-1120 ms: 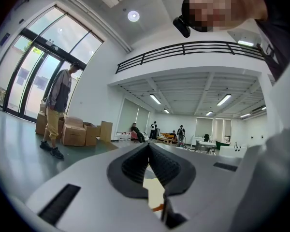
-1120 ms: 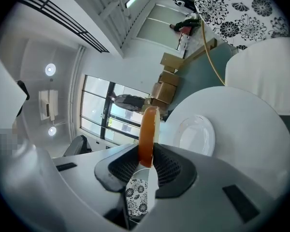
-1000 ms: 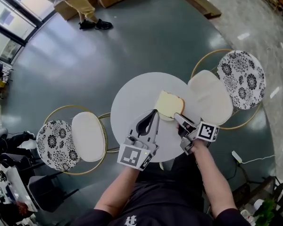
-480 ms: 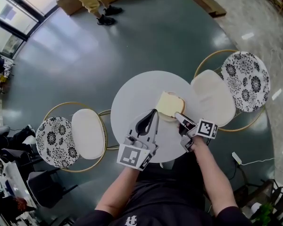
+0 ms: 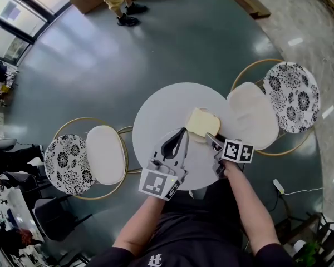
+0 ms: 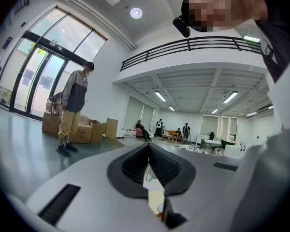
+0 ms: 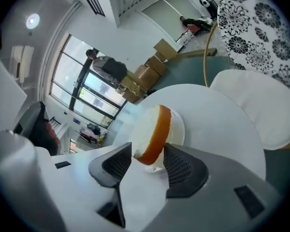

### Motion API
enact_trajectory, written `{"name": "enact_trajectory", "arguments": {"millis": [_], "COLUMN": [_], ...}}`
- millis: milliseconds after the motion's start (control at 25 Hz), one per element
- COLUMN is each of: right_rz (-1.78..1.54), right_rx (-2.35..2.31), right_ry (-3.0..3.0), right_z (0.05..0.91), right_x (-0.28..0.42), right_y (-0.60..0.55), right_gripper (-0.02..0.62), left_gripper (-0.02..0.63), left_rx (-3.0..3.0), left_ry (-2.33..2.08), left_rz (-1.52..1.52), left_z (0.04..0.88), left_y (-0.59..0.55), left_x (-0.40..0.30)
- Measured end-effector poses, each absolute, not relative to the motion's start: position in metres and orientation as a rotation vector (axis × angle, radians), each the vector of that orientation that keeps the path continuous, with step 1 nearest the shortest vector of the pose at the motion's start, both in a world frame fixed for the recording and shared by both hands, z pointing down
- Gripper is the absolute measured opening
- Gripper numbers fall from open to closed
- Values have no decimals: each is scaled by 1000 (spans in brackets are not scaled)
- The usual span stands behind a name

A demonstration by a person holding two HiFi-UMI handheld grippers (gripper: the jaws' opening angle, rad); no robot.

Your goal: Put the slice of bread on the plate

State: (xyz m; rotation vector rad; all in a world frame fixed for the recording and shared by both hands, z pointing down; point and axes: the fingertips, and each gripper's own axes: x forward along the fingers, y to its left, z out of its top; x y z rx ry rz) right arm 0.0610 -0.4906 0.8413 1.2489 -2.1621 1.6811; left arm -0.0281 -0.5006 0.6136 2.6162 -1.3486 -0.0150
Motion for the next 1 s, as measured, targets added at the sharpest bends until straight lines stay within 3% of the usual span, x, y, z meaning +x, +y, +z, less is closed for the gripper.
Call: {"name": "enact_trajectory", "arguments": {"millis": [160, 600, 1000], "right_rz": [1547, 1392, 1219], "right_rx": [1281, 1344, 1281], "right_ry": [-2076, -1971, -2292], "right_z": [855, 839, 696], "right_x": [66, 89, 63], "right_y": [-485, -480, -467], "right_gripper": [212, 225, 221], "left_gripper": [5, 5, 5], "left_rx": [2616, 2604, 2577], "left_ry": [-1352, -1340, -1277], "left_rz": [-5, 12, 76], "left_z": [617, 598, 554], "left_y": [-500, -495, -469], "left_x": [-29, -27, -23]}}
